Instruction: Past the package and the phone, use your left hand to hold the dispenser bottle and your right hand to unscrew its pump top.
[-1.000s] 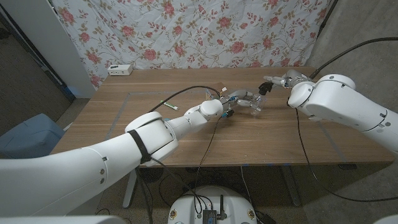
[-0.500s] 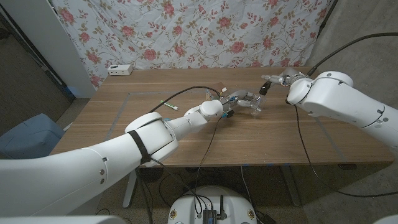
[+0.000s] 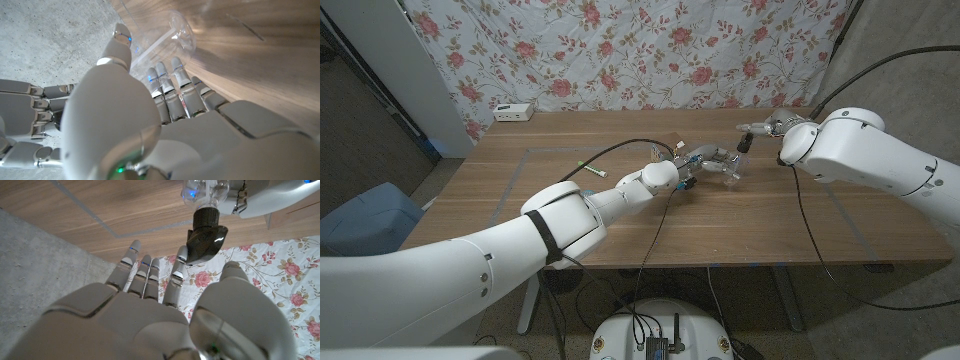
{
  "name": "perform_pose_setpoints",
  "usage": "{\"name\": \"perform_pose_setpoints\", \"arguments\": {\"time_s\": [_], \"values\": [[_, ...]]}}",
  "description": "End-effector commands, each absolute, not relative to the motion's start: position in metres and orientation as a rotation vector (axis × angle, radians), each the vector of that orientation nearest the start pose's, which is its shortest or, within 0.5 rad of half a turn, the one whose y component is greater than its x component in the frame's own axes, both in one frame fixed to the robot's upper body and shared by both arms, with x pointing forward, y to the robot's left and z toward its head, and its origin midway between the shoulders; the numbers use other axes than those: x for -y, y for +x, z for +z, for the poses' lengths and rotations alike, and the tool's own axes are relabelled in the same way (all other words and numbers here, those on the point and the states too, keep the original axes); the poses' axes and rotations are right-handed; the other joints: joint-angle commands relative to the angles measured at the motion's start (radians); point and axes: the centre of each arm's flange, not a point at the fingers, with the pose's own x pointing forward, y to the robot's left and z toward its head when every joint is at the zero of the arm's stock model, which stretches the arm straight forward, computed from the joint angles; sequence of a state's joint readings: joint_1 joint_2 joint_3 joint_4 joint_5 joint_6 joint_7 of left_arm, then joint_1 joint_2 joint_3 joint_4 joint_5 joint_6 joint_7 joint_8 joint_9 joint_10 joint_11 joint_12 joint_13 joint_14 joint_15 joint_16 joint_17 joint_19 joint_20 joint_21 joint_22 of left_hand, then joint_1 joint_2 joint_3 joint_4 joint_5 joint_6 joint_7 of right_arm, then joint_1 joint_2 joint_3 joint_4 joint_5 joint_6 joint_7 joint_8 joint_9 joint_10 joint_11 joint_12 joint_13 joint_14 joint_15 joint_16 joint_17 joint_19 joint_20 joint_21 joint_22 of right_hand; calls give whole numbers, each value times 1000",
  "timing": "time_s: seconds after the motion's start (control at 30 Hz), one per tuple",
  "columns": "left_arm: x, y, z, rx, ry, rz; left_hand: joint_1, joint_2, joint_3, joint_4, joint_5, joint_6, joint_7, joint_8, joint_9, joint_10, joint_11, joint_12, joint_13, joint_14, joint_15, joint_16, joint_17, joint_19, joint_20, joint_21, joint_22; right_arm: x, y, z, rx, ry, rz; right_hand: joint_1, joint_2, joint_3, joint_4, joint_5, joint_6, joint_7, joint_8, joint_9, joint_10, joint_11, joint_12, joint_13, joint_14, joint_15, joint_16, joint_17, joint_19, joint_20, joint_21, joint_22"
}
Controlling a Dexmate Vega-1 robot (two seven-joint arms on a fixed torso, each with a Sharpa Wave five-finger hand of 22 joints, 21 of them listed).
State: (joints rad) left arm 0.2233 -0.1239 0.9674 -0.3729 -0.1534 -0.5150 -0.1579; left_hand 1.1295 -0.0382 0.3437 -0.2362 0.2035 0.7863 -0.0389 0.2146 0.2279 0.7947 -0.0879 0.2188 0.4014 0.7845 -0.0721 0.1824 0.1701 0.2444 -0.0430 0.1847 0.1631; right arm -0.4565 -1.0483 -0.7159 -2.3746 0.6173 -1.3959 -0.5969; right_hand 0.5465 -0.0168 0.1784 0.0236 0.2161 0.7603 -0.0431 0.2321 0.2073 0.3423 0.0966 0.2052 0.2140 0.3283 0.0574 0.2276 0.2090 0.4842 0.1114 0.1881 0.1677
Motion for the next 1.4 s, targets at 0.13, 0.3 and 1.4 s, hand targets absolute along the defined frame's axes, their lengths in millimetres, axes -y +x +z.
{"name": "perform_pose_setpoints", "arguments": {"time_s": [0.13,0.3,1.4], "values": [[68,678,-5,615,678,-743,-76,124,85,79,5,77,-29,4,3,54,-47,7,5,26,-87,9,3,9,-40,0,3,257,487,82,58,-1030,-317,76,16,30,-49,10,-8,-3,-4,3,-9,-3,-3,1,2,1,-7,-2,-1,-1,2,2],[68,677,-6,625,676,-752,-76,124,86,79,5,77,-29,4,3,53,-46,7,6,26,-88,8,3,8,-39,0,3,258,485,82,63,-1018,-314,114,36,50,-72,13,-7,-5,-4,4,-8,-6,-2,1,4,-5,-6,-2,1,-2,2,2],[64,661,-13,731,660,-801,-82,124,88,80,5,78,-28,4,3,55,-45,7,8,27,-86,7,2,11,-40,1,3,263,461,73,137,-916,-237,255,111,119,-165,-2,-21,-21,-11,8,-29,-26,-6,2,-14,-21,-8,3,-10,-15,-1,2]]}}
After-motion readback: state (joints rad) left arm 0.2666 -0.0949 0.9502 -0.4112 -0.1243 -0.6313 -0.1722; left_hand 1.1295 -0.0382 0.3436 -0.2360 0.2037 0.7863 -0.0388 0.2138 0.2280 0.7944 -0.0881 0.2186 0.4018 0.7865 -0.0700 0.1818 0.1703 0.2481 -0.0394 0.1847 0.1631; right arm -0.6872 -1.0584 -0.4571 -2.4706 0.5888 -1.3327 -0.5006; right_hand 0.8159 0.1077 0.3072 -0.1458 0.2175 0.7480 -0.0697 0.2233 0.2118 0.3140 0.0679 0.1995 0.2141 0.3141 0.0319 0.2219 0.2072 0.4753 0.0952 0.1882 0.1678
